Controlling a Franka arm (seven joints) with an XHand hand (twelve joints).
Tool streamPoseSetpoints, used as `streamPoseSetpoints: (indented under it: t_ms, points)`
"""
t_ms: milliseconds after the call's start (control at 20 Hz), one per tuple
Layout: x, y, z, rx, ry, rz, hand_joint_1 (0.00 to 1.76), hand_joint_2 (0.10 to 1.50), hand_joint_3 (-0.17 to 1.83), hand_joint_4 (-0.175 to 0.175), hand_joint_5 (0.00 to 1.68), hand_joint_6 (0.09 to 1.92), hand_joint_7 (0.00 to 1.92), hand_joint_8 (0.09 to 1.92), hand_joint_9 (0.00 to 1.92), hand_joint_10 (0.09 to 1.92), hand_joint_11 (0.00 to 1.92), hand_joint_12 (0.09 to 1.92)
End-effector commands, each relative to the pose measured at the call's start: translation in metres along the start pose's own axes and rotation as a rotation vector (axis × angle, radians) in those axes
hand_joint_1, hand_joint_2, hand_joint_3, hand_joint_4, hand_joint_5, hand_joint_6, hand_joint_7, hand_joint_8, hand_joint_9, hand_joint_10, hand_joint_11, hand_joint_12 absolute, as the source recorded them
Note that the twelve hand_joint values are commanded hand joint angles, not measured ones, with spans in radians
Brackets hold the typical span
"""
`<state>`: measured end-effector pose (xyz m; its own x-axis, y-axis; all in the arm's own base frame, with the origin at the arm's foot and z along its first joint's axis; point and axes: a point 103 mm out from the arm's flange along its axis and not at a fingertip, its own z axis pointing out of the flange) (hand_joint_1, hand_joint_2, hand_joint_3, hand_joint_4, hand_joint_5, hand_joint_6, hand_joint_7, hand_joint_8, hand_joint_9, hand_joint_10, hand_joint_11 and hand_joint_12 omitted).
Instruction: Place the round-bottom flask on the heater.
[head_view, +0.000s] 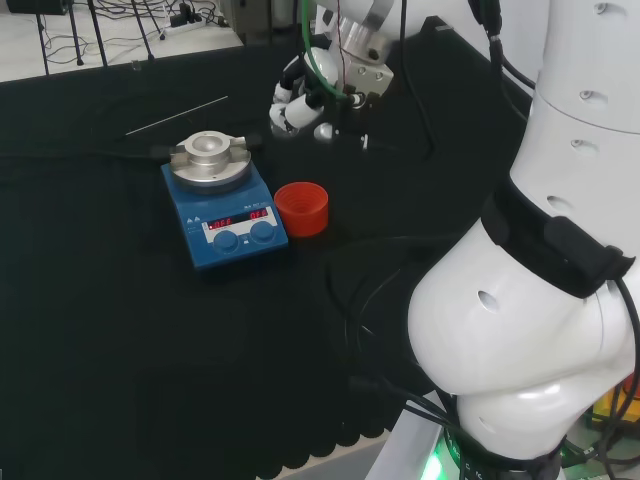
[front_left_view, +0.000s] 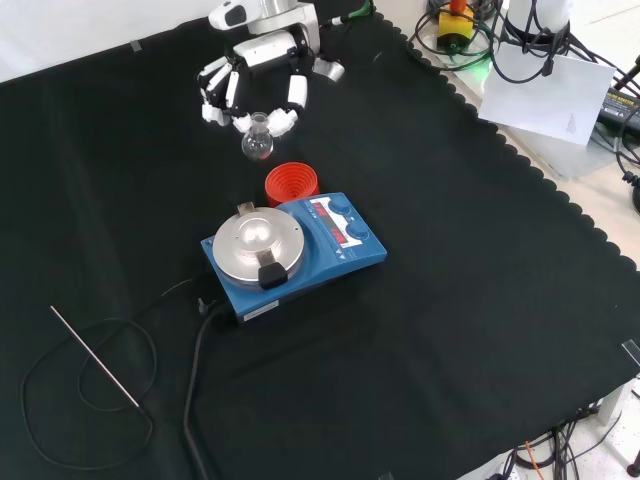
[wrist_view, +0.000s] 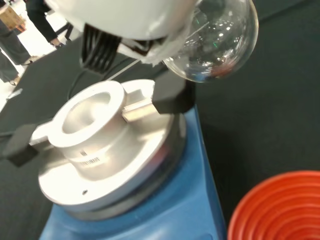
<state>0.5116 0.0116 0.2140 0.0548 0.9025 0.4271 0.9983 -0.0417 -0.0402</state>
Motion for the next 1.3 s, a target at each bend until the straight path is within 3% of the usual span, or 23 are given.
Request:
streamPoseSetpoints:
  t_ms: [50,550,1300]
  points:
    - [0.014,0.006,-0.006,-0.004,-0.003,-0.023,1.11,0.56,0.92,0.175,1.18,0.97,0.45,0.64,0.72,0.59,0.14,1.36]
    - [0.056,0.033,-0.007,0.005,0.0,-0.081,1.12,0.56,0.92,0.175,1.18,0.97,0.45,0.64,0.72,0.59,0.14,1.36]
    - [0.101,0.064,0.04,0.102,-0.028,-0.143,1.12,0.56,0.93,0.175,1.19,0.97,0.45,0.64,0.72,0.59,0.14,1.36]
